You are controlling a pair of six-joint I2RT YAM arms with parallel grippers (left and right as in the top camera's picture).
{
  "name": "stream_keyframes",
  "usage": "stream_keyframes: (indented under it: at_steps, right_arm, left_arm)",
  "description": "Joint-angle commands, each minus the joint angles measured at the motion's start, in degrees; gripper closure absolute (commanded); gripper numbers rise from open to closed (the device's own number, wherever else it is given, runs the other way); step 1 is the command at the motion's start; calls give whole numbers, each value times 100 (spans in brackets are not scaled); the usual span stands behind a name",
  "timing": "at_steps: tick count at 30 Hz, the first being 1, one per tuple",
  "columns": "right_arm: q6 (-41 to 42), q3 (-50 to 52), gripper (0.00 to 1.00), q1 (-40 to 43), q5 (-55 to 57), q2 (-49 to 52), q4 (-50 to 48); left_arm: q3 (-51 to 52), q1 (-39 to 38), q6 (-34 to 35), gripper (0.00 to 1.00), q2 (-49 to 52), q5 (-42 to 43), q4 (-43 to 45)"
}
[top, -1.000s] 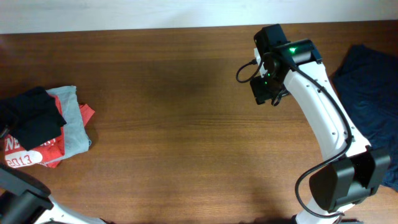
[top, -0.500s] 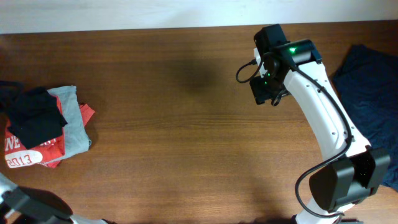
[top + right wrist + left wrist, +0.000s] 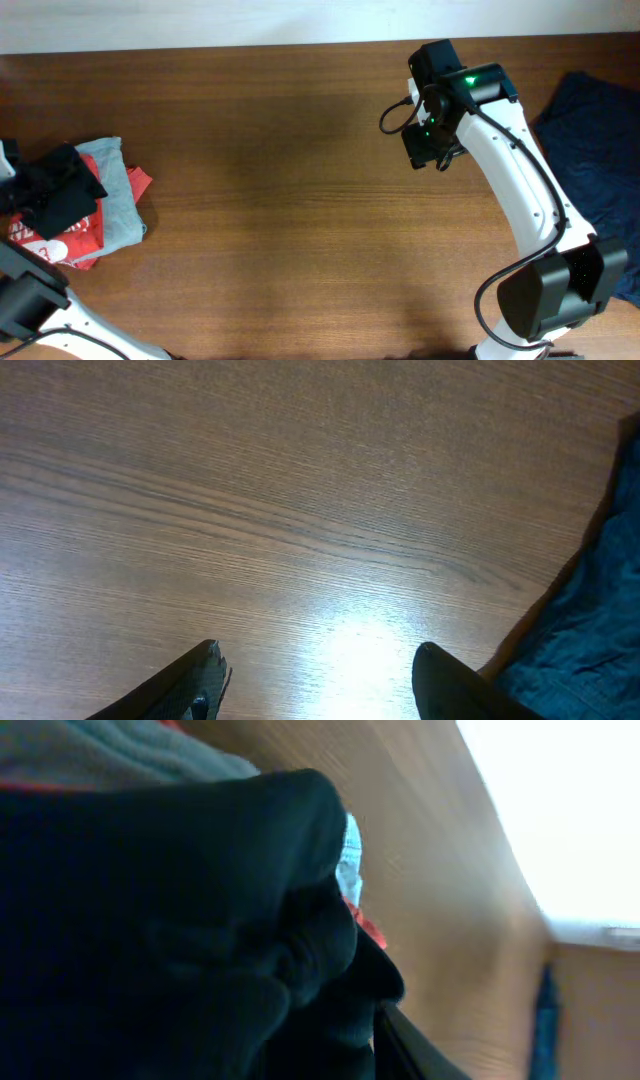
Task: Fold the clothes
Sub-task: 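Place the folded shirt onto the red shirt pile and release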
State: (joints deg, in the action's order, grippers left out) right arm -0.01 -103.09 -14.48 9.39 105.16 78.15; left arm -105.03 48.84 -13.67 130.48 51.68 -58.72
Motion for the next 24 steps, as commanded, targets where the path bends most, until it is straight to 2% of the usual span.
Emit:
stream_keyframes:
  at_steps: [1,4,8,10,14,17,21,24]
  right_arm:
    - [33,-22,35,4,7,-4,48]
    - [33,-22,35,4,7,-4,79]
    - [35,-22,35,4,7,-4,101]
    - [55,-22,35,4,7,-4,101]
    - [55,-22,35,4,4,-4,101]
    - [55,-22,35,4,7,-4,101]
    - [57,-22,35,4,7,-4,96]
    - [208,-26,39,17,-20,-72,22]
  left_arm:
    - [2,232,-498,62,511,457,-116]
    - [2,343,-798,57,664,881,-181]
    - [2,428,-920,47,669,898,-249]
    - [2,470,-922,35,669,896,-275]
    - [2,507,-918,22,669,876,-289]
    - [-9,507,-918,4,664,1429,-293]
    - [-168,450,-920,1,328,1215,-520]
    - [-361,229,-918,1,-446,984,-592]
